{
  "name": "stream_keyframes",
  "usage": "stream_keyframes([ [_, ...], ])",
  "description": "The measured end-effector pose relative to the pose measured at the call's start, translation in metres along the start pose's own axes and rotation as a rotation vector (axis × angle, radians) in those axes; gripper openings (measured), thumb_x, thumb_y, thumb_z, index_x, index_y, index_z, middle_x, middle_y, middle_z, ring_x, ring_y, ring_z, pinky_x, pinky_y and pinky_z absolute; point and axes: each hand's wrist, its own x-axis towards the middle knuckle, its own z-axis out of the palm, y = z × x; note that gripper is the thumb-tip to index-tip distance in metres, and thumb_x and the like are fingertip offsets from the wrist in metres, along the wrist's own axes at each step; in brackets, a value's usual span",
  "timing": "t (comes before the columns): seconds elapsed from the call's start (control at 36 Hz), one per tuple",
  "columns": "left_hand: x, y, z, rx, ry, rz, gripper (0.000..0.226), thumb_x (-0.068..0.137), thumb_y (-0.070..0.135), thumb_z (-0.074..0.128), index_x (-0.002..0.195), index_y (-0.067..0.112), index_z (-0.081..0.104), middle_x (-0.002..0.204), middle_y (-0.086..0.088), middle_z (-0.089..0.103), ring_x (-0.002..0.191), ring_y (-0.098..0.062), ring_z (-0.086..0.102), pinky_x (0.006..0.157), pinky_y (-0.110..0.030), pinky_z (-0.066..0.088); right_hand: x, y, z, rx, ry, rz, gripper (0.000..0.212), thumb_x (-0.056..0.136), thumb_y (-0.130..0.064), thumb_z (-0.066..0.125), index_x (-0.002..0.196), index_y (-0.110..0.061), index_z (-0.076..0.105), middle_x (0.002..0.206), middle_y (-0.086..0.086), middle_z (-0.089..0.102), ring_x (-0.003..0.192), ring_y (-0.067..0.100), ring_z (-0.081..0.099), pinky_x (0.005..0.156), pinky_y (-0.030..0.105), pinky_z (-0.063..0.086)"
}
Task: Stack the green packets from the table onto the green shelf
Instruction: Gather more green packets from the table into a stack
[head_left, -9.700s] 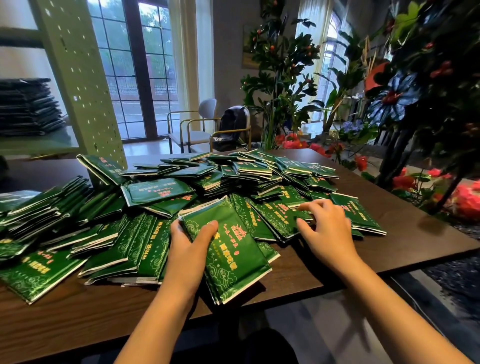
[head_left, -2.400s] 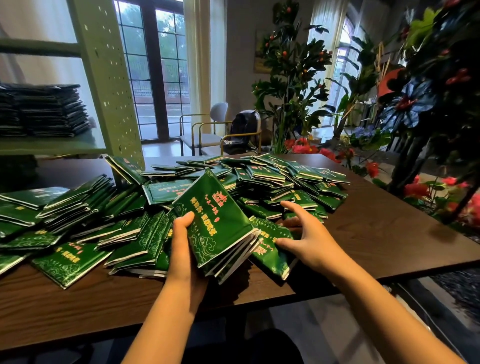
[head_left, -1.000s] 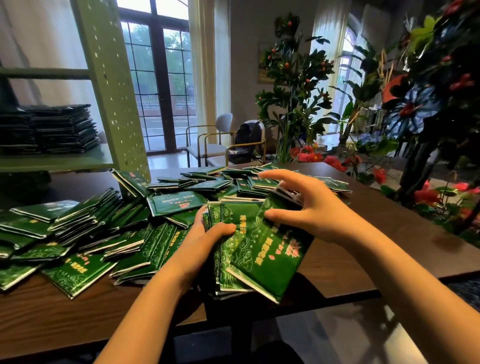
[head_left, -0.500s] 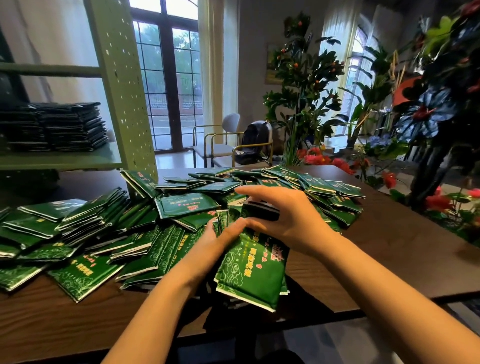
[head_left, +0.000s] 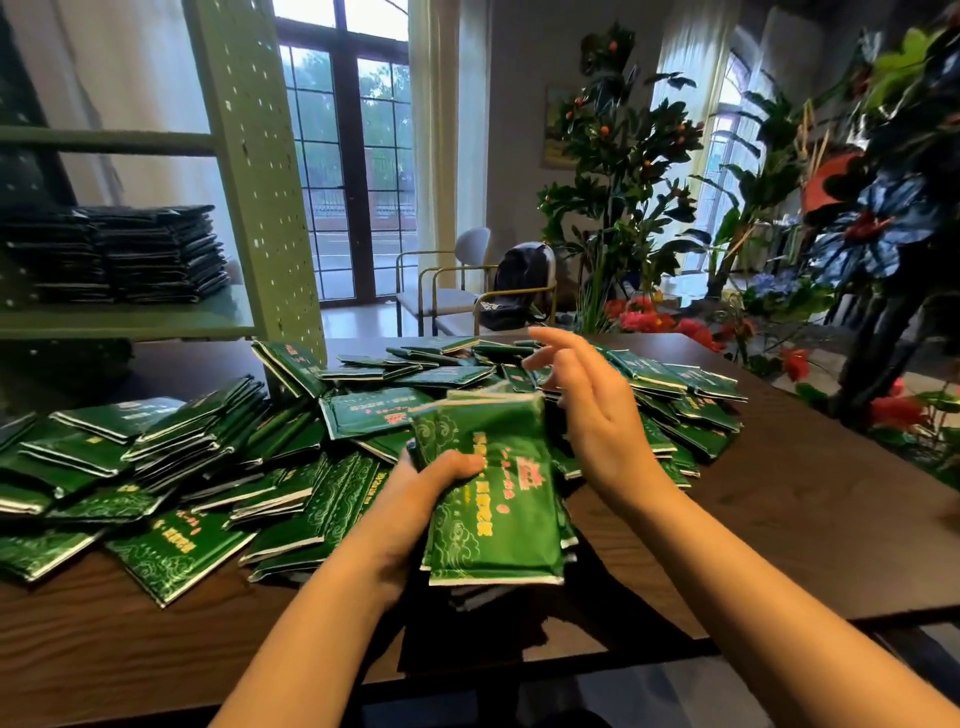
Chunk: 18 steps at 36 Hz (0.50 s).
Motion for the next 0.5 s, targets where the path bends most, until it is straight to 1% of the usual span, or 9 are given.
stream_keyframes([
  [0.03, -0.002, 0.004, -0.001, -0.043, 0.012, 0.011, 0.057, 0.049, 0.010, 0.073, 0.104, 0.001, 0.060, 0.069, -0.012, 0.072, 0.054, -0.020, 0.069, 0.047, -0.027, 0.055, 0.000, 0.004, -0.003, 0.019, 0.005, 0.019, 0.048, 0.091, -0.045, 0.029, 0.119, -0.019, 0.057, 0.096, -0.006, 0.063, 0.088, -0.004, 0.056, 0.076, 0.012, 0.039],
  [0.06, -0.003, 0.010, -0.002, -0.092, 0.020, 0.017, 0.049, 0.049, 0.013, 0.071, 0.096, 0.000, 0.062, 0.065, -0.012, 0.071, 0.050, -0.020, 0.068, 0.045, -0.026, 0.055, 0.001, 0.008, -0.007, 0.016, 0.014, 0.034, 0.047, 0.091, -0.046, 0.028, 0.117, -0.020, 0.057, 0.095, -0.006, 0.064, 0.086, -0.005, 0.055, 0.075, 0.011, 0.039],
  [0.08, -0.006, 0.014, -0.002, -0.138, 0.041, 0.027, 0.036, 0.057, 0.018, 0.065, 0.088, 0.000, 0.063, 0.061, -0.012, 0.070, 0.047, -0.019, 0.067, 0.043, -0.024, 0.054, 0.000, 0.012, -0.010, 0.003, 0.024, 0.050, 0.046, 0.091, -0.046, 0.028, 0.115, -0.020, 0.057, 0.096, -0.004, 0.064, 0.087, -0.004, 0.056, 0.077, 0.012, 0.039],
  [0.14, -0.005, 0.027, -0.005, -0.203, 0.078, 0.052, 0.017, 0.079, 0.016, 0.054, 0.081, 0.000, 0.061, 0.055, -0.012, 0.068, 0.042, -0.017, 0.065, 0.038, -0.022, 0.051, 0.002, 0.018, -0.015, -0.045, 0.033, 0.099, 0.038, 0.092, -0.041, 0.034, 0.113, -0.020, 0.058, 0.099, -0.005, 0.063, 0.094, 0.002, 0.057, 0.083, 0.016, 0.041],
  [0.19, -0.004, 0.035, -0.012, -0.212, 0.123, 0.082, 0.032, 0.097, 0.013, 0.038, 0.077, 0.000, 0.059, 0.049, -0.011, 0.065, 0.039, -0.015, 0.063, 0.034, -0.020, 0.046, 0.004, 0.023, -0.019, -0.150, 0.002, 0.160, 0.028, 0.096, -0.029, 0.041, 0.117, -0.018, 0.058, 0.107, -0.005, 0.061, 0.101, 0.007, 0.055, 0.089, 0.019, 0.042],
  [0.22, -0.006, 0.038, -0.015, -0.223, 0.132, 0.094, 0.037, 0.099, 0.014, 0.036, 0.075, 0.001, 0.061, 0.050, -0.011, 0.066, 0.039, -0.015, 0.064, 0.034, -0.020, 0.047, 0.005, 0.027, -0.021, -0.228, -0.027, 0.184, 0.027, 0.099, -0.023, 0.043, 0.120, -0.015, 0.057, 0.113, -0.002, 0.059, 0.106, 0.010, 0.052, 0.093, 0.022, 0.041],
  [0.28, -0.009, 0.042, -0.017, -0.243, 0.128, 0.089, 0.034, 0.096, 0.020, 0.044, 0.077, 0.004, 0.067, 0.060, -0.012, 0.070, 0.046, -0.017, 0.067, 0.039, -0.023, 0.052, 0.009, 0.037, -0.023, -0.406, -0.092, 0.208, 0.030, 0.098, -0.017, 0.048, 0.127, -0.012, 0.054, 0.125, 0.003, 0.056, 0.118, 0.017, 0.047, 0.099, 0.028, 0.034],
  [0.39, -0.010, 0.048, -0.021, -0.246, 0.126, 0.094, 0.022, 0.092, 0.023, 0.051, 0.087, 0.007, 0.065, 0.064, -0.010, 0.072, 0.049, -0.019, 0.068, 0.043, -0.025, 0.055, 0.019, 0.055, -0.021, -0.620, -0.220, 0.250, 0.049, 0.093, -0.024, 0.056, 0.139, -0.012, 0.044, 0.143, 0.006, 0.045, 0.133, 0.027, 0.037, 0.109, 0.038, 0.028],
  [0.5, -0.004, 0.056, -0.019, -0.247, 0.158, 0.059, 0.021, 0.090, 0.023, 0.053, 0.092, 0.006, 0.065, 0.064, -0.011, 0.072, 0.049, -0.020, 0.068, 0.043, -0.027, 0.055, 0.028, 0.067, -0.014, -0.713, -0.298, 0.352, 0.055, 0.098, -0.036, 0.045, 0.147, -0.015, 0.032, 0.153, 0.008, 0.031, 0.142, 0.027, 0.025, 0.113, 0.038, 0.024],
])
